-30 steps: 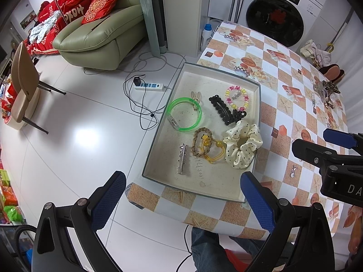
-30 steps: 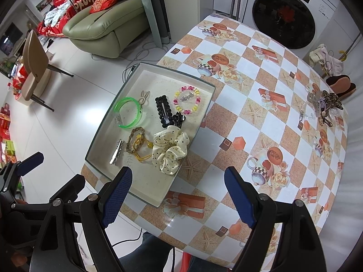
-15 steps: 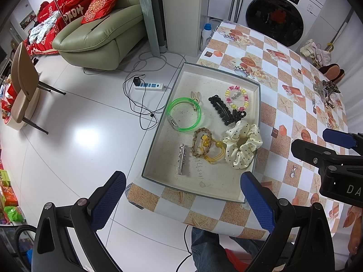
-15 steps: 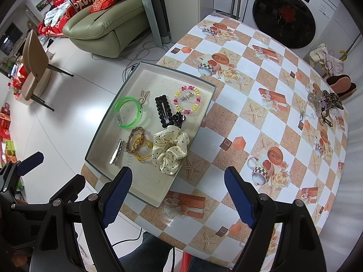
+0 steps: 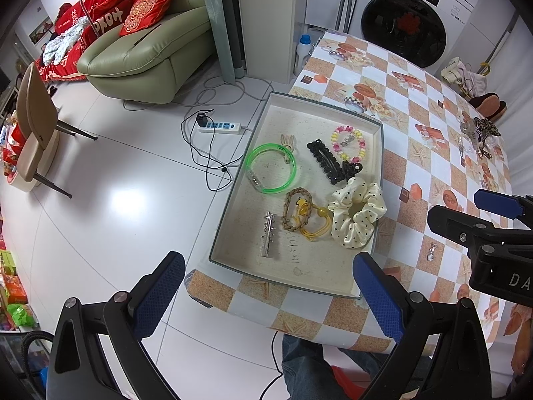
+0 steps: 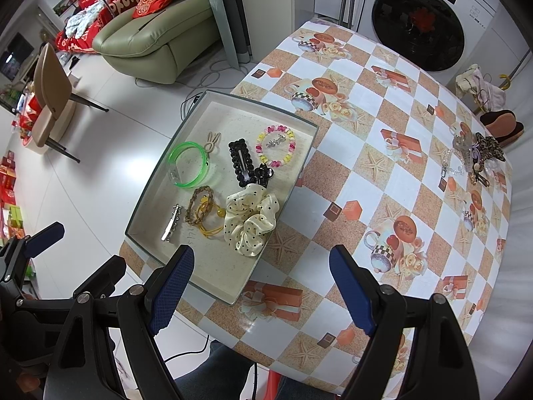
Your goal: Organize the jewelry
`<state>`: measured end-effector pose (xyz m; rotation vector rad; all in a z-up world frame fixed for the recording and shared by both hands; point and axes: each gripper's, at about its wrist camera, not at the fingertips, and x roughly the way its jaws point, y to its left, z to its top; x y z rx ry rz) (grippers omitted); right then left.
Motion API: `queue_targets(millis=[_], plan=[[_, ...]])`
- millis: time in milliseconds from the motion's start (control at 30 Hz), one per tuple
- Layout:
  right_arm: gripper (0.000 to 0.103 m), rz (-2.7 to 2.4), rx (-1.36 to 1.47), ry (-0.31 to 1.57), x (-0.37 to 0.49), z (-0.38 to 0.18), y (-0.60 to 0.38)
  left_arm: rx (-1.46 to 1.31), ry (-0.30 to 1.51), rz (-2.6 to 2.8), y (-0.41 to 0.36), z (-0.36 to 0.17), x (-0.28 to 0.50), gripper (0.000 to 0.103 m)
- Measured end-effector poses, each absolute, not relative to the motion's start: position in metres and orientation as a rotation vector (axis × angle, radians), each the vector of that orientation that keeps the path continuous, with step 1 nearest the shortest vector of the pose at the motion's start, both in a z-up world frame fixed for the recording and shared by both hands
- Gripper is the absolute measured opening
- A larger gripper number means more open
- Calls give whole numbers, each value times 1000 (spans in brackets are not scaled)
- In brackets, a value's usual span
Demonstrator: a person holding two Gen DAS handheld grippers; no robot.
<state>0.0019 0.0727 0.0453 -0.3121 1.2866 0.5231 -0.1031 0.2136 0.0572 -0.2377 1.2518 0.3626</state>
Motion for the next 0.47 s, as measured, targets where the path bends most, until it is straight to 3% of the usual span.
queue_targets(millis=[467], plan=[[85, 524, -311, 1289, 0, 44, 72, -236, 1255, 380, 216, 53, -105, 103]])
